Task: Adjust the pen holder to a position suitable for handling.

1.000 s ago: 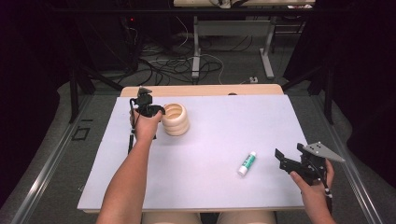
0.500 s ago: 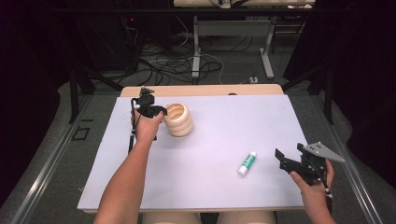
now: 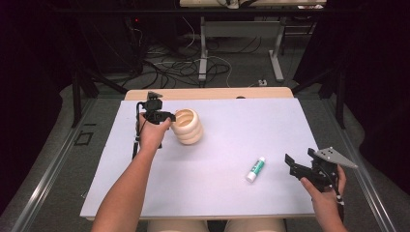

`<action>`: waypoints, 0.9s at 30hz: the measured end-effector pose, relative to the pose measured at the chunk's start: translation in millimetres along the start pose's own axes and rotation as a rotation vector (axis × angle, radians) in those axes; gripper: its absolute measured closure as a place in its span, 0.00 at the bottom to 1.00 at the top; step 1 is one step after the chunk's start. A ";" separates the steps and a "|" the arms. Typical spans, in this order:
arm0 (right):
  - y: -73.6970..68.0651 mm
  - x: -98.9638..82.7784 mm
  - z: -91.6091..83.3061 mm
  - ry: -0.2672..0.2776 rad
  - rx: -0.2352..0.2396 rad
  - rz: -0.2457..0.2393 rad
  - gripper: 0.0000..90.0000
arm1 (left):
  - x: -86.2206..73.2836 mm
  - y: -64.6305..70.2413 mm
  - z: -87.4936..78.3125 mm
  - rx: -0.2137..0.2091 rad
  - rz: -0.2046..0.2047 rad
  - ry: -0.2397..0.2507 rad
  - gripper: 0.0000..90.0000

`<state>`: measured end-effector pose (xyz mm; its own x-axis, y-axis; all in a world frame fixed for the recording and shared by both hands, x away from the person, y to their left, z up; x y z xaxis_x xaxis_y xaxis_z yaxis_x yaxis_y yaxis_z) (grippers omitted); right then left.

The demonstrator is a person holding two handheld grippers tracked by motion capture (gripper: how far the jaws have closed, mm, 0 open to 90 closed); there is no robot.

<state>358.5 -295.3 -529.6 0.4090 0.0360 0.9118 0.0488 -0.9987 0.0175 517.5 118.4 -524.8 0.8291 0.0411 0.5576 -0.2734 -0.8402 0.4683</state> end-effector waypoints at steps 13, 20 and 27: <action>-1.0 -0.3 -1.0 -0.004 -0.001 0.007 0.15 | -22.7 22.2 -6.4 -0.047 0.069 -0.055 0.82; -1.9 -0.5 -0.8 -0.007 -0.001 0.015 0.15 | -37.2 36.6 -8.5 -0.081 0.117 -0.082 0.82; -2.1 -0.8 -0.5 -0.005 0.002 0.007 0.15 | -53.1 52.6 -9.7 -0.116 0.173 -0.119 0.82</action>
<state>357.6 -293.3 -530.2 0.4140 0.0297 0.9098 0.0478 -0.9988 0.0108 454.4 77.3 -523.2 0.8150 -0.1679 0.5546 -0.4647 -0.7612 0.4524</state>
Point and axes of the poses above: each handheld gripper's, and its own axes: z roughly forward along the jaws, x roughly out of its top, y roughly to its right, the point moved 9 cm from there along z, roughly forward along the jaws, and after that the axes turned 12 degrees about -x, right-handed, at the moved point
